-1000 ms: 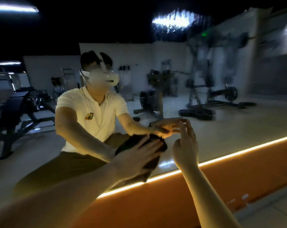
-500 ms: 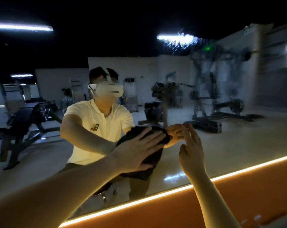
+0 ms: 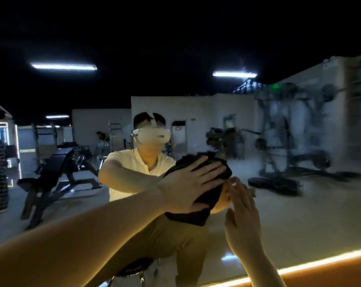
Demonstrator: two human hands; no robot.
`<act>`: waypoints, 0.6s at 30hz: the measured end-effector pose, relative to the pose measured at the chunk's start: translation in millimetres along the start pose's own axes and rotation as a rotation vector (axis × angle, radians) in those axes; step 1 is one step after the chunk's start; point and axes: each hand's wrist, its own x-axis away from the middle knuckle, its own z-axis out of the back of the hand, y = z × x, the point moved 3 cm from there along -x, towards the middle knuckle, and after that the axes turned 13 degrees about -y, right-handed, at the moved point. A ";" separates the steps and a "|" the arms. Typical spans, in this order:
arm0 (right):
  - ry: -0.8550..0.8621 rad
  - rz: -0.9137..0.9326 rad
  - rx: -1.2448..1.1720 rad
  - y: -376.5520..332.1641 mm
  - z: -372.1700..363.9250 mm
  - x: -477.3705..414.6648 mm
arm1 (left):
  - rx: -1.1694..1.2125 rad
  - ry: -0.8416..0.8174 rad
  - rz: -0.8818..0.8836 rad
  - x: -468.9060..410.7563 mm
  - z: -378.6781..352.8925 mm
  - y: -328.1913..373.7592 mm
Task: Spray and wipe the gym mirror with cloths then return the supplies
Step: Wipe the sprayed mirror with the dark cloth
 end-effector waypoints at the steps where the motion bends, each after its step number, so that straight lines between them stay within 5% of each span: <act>1: 0.013 0.009 0.007 -1.1 0.7 -0.9 | -0.020 -0.013 0.003 1.9 2.4 -13.6; 9: 0.043 -0.065 0.060 -15.8 0.1 -4.5 | 0.131 0.122 0.629 18.0 51.6 -127.4; 14: 0.170 -0.014 -0.118 -51.0 9.4 -7.8 | 0.192 0.118 0.495 35.6 21.3 -75.7; 18: 0.039 0.038 -0.464 -92.8 3.3 -15.9 | 0.302 0.118 0.367 64.7 10.6 -55.2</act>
